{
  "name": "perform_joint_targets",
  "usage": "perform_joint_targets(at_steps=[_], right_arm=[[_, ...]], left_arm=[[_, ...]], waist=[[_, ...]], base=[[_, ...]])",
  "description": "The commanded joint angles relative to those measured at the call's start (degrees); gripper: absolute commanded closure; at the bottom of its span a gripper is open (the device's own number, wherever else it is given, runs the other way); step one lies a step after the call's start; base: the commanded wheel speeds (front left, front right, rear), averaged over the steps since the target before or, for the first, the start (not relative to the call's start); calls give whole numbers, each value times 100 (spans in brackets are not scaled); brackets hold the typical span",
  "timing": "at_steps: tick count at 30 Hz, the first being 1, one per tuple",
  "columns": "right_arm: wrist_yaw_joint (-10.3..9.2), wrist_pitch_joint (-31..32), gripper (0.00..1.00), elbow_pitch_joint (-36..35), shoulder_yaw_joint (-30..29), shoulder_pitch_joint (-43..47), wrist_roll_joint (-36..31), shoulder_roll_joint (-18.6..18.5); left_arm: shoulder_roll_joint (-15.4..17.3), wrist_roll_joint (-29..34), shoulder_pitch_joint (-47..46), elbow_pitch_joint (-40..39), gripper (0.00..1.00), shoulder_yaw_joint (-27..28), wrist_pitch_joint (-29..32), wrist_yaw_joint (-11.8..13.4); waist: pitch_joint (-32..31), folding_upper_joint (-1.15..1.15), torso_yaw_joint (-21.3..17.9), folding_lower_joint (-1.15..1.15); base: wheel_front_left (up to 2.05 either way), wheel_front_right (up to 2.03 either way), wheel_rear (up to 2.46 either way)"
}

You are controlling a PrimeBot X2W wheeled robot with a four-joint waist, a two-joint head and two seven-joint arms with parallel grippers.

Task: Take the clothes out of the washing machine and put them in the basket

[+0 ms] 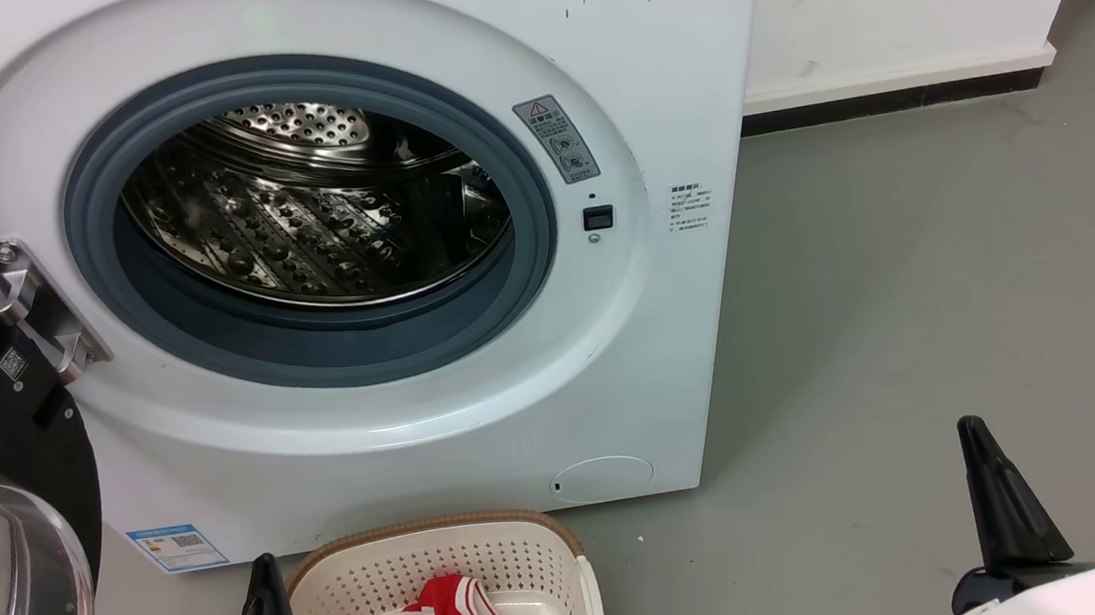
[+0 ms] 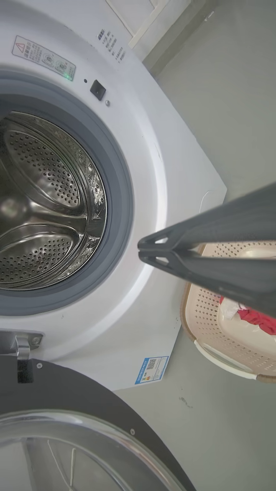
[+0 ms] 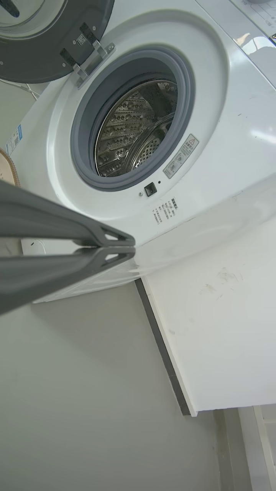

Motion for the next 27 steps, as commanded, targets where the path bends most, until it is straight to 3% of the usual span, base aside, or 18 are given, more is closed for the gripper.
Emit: perform_joint_targets(at_steps=[1, 27], right_arm=[[-1, 28, 100, -24, -12, -178, 279, -51], [-1, 533, 100, 486, -126, -614, 2731, -129]], left_arm=[[10, -251, -174, -47, 100, 36, 47, -47], [13, -2650, -557, 177, 100, 215, 628, -409]], waist=[[0, -1, 5, 0], [10, -1, 88, 0]], base=[[0, 0, 0], [0, 0, 0]])
